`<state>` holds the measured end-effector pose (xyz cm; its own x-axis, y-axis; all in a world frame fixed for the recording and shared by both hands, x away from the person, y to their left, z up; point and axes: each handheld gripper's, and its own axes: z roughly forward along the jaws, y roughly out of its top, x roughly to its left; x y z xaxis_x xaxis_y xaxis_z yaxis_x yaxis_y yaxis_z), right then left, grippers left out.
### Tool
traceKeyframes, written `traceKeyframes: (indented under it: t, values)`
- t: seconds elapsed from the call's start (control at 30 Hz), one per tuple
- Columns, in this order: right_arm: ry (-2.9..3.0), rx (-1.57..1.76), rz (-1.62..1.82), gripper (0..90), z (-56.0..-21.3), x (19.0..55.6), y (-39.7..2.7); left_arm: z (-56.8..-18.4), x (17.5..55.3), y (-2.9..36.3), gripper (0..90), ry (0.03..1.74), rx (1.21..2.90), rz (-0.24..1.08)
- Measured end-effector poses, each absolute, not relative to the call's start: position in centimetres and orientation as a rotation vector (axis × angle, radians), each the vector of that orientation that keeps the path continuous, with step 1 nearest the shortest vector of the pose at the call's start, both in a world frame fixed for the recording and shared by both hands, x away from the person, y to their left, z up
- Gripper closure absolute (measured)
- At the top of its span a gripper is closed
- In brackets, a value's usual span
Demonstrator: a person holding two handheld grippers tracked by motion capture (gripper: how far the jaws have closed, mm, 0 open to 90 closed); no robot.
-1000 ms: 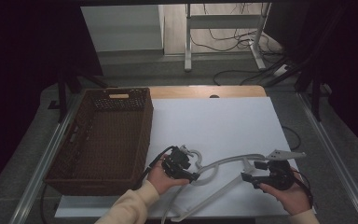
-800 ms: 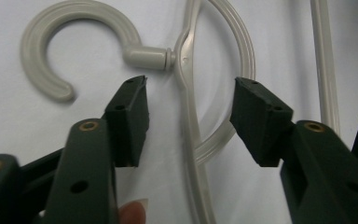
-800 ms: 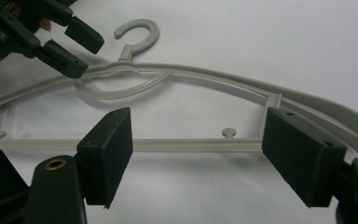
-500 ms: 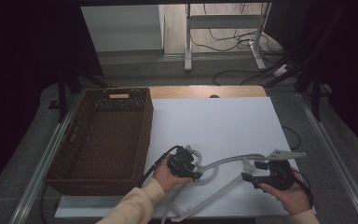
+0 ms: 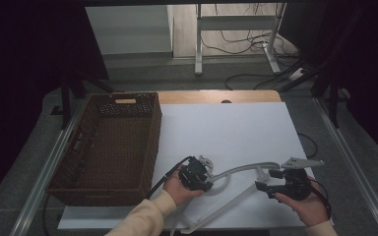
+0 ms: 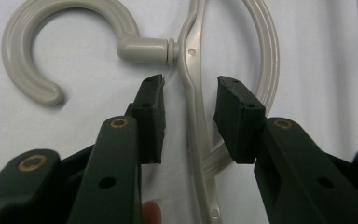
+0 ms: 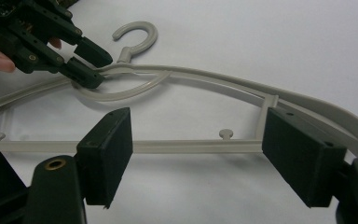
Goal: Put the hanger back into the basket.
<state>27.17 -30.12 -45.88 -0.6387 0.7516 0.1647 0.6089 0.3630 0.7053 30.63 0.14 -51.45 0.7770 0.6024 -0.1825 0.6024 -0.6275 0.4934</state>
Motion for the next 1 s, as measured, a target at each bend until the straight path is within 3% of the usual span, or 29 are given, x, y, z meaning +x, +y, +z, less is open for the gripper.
traceKeyframes:
  t: [0.13,0.47,1.0]
  values:
    - [2.433,1.230,1.138,23.9,-45.85,27.15,-30.06,-51.38,30.17,-0.24,66.5,0.871,2.475,0.086]
    - [2.426,1.235,1.132,24.0,-45.82,27.17,-30.15,-51.44,30.28,-0.23,79.1,0.923,2.441,0.087]
    - [2.392,1.263,1.174,24.3,-45.57,27.16,-30.83,-51.36,30.64,0.36,81.7,0.948,2.392,0.048]
